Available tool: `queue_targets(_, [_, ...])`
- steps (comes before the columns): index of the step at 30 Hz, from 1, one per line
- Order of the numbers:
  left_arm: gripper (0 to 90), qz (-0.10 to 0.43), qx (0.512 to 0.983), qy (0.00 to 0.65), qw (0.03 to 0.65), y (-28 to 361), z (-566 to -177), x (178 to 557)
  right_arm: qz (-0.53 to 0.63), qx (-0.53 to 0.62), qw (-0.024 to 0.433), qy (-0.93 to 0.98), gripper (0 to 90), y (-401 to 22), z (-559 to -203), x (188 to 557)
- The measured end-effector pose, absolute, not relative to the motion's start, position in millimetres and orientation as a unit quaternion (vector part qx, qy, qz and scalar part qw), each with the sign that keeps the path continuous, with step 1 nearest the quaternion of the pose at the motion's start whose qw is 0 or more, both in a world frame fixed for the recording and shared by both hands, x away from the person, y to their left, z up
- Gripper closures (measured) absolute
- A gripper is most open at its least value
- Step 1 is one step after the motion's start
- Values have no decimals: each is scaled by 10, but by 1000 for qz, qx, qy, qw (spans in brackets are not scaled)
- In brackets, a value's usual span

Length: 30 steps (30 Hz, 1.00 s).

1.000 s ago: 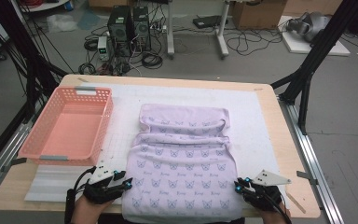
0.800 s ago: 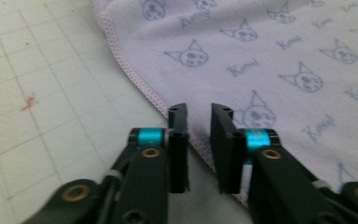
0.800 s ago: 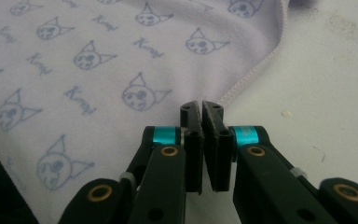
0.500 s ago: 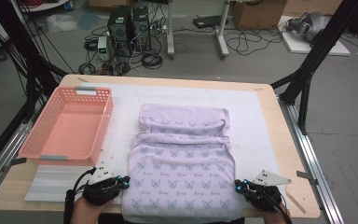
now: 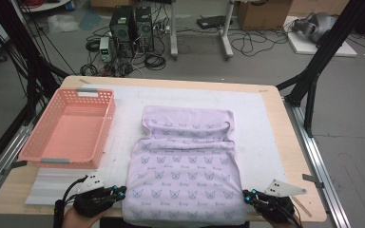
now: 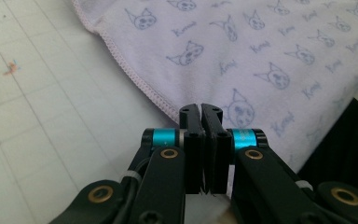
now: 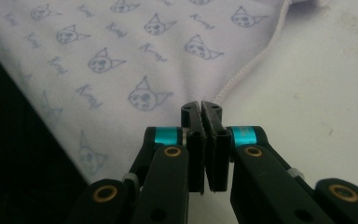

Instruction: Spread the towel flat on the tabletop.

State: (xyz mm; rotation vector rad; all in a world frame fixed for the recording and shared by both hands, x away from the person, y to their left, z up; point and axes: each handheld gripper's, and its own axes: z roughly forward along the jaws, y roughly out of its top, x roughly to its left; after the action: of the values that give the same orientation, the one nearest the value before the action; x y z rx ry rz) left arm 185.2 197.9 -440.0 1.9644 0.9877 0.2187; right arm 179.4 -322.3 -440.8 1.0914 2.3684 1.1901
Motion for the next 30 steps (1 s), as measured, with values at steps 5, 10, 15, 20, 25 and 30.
queue_targets(5, [874,76,804,389,443,2032,-4382,1656,425,370,122,817,887,-3257,-4340,1620])
queue_targets(10, [860,75,808,377,445,2081,-4380,1435,420,354,98,830,877,-3243,-4249,1395])
queue_targets(15, [491,99,770,414,476,2117,-4332,1584,419,392,128,809,612,-3244,-4245,1444])
queue_targets(20, [498,122,759,434,469,1977,-4368,1935,393,420,168,801,645,-3101,-4298,1748])
queue_targets(25, [537,109,775,439,441,1789,-4507,2177,360,443,166,804,720,-2989,-4450,1980])
queue_targets(30, [868,143,789,418,427,1743,-4523,2103,369,435,149,808,880,-2993,-4450,1970])
